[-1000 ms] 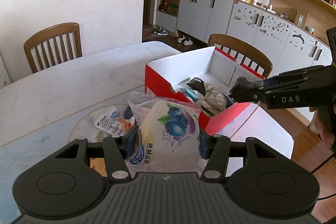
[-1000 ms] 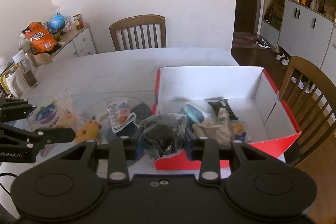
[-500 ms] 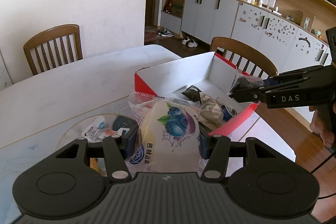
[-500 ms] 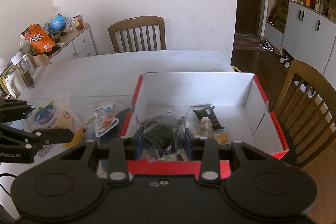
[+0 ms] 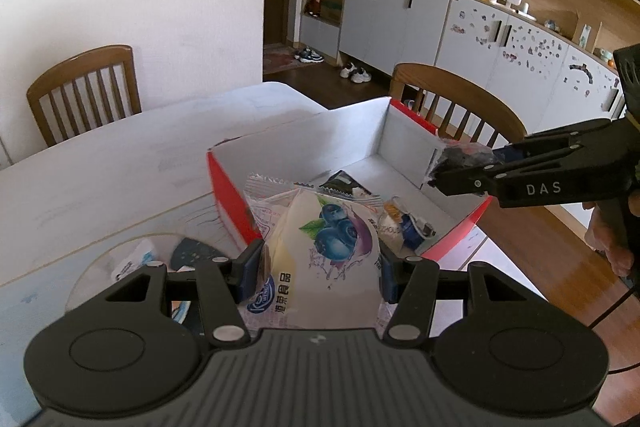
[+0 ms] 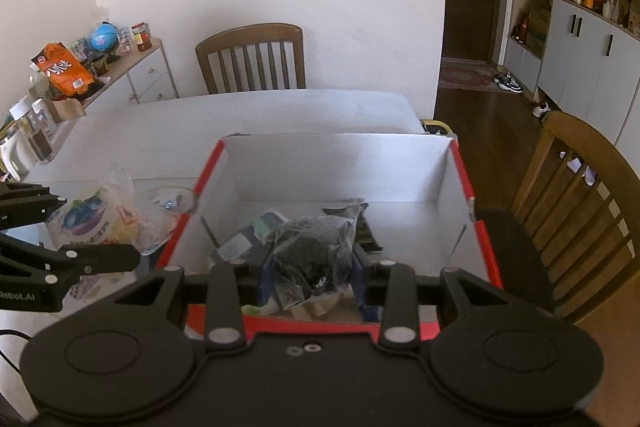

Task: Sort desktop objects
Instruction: 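Carry the bread bag and seaweed bag over the red box with both grippers, then lower into the box and open the right gripper while the left releases the bread bag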

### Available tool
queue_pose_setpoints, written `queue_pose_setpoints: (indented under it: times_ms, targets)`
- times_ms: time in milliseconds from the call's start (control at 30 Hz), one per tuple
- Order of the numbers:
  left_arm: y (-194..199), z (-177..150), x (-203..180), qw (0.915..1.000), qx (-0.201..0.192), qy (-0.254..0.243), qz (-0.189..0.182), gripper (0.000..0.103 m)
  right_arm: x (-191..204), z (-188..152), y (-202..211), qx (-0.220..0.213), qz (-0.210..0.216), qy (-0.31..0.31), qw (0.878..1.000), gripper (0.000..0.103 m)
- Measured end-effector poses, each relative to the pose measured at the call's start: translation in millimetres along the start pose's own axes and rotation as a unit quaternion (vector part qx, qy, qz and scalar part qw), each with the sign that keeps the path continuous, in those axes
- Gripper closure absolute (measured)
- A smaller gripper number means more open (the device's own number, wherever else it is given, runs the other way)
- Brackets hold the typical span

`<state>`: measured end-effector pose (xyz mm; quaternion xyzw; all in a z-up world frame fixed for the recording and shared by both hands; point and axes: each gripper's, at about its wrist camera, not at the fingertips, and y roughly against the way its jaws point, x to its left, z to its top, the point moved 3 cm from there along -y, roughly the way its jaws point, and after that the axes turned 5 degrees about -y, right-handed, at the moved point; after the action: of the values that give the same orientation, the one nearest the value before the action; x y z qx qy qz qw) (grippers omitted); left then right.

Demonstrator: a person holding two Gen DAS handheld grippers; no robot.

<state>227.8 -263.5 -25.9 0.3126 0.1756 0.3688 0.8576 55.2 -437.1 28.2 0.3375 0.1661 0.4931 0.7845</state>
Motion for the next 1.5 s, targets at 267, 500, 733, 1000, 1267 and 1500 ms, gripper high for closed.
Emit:
queue_pose_setpoints:
  times_ms: [267,500,733,1000,1267,1500]
  targets:
    - [-29,18,-19,0.9998,0.011,-0.016,-0.004,0.048,-28,9,-9,0.009,0.009,-0.011,1.0,0.067]
    - [-54,36,-24,0.9995,0.017,-0.028,-0.003,0.048,-46,18,-22,0.015,0.007,-0.002,1.0,0.067]
    - [-83,46,-19,0.9989,0.036,-0.029,0.001,0.048,-59,23,-44,0.031,0.001,0.001,1.0,0.067]
    - [-118,56,-8,0.9972,0.07,-0.027,0.001,0.048,-64,30,-65,0.046,0.0,0.009,0.999,0.067]
    - [-149,63,-3,0.9947,0.097,-0.035,0.005,0.048,-63,38,-95,0.062,-0.022,0.039,0.997,0.067]
    - [-171,61,-4,0.9909,0.125,-0.049,0.005,0.048,-58,34,-124,0.088,-0.047,0.076,0.992,0.067]
